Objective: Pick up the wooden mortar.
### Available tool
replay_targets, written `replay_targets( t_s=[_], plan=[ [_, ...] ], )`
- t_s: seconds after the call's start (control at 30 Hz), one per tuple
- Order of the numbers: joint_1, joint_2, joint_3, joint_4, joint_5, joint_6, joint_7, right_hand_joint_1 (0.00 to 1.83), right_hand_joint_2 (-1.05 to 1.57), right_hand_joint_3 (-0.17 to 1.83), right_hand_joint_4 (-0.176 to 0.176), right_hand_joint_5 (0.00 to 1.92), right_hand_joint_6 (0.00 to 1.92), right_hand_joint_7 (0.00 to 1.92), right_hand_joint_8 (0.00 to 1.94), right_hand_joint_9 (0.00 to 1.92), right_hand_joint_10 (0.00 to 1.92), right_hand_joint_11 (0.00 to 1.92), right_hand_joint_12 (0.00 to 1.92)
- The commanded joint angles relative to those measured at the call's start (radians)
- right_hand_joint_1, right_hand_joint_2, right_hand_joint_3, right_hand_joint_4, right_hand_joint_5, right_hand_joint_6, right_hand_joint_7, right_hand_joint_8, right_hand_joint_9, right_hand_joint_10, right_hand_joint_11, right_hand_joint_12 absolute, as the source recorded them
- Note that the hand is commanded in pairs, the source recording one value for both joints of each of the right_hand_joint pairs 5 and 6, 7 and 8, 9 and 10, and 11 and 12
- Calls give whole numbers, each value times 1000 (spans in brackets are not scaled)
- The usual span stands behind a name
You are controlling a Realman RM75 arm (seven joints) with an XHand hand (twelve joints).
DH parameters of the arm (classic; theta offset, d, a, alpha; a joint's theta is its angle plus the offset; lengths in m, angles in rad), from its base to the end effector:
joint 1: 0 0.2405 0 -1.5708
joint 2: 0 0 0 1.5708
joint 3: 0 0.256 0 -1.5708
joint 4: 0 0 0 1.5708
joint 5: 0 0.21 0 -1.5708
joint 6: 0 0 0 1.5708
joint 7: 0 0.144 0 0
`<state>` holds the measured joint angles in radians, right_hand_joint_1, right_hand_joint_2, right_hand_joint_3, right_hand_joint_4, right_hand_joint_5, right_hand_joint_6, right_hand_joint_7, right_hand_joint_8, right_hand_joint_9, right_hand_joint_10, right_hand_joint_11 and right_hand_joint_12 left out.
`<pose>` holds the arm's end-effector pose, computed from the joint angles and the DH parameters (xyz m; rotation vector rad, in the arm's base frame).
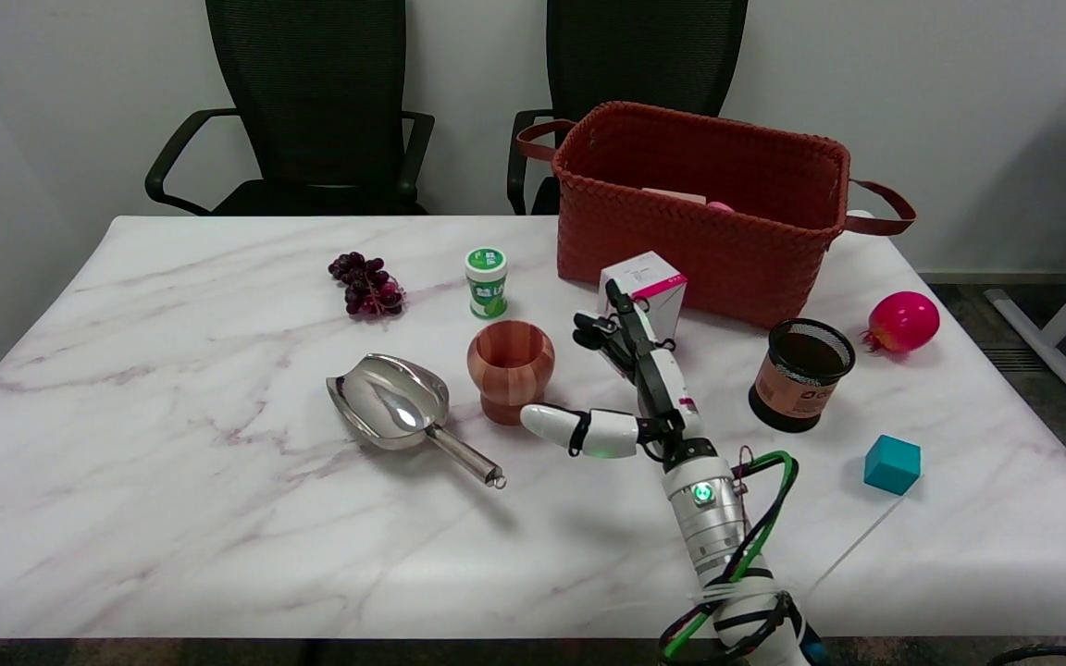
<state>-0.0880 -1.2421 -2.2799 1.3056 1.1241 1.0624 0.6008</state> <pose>-0.3185 -0.2629 0.2360 1.3237 -0.8256 1.2552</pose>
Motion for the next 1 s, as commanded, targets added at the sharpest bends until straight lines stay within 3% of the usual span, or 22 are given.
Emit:
replay_targets(
  t_s=[0.03,0.6,1.0],
  plan=[
    [61,-17,-1,-38,-2,-81,20,1087,375,341,0,46,46,403,403,424,424,194,194],
    [143,-38,-8,-117,6,-154,72,1086,332,387,0,34,34,384,384,322,322,35,35],
    [173,-56,-9,-165,7,-187,118,1092,267,412,0,0,0,174,174,118,118,0,0]
  ],
)
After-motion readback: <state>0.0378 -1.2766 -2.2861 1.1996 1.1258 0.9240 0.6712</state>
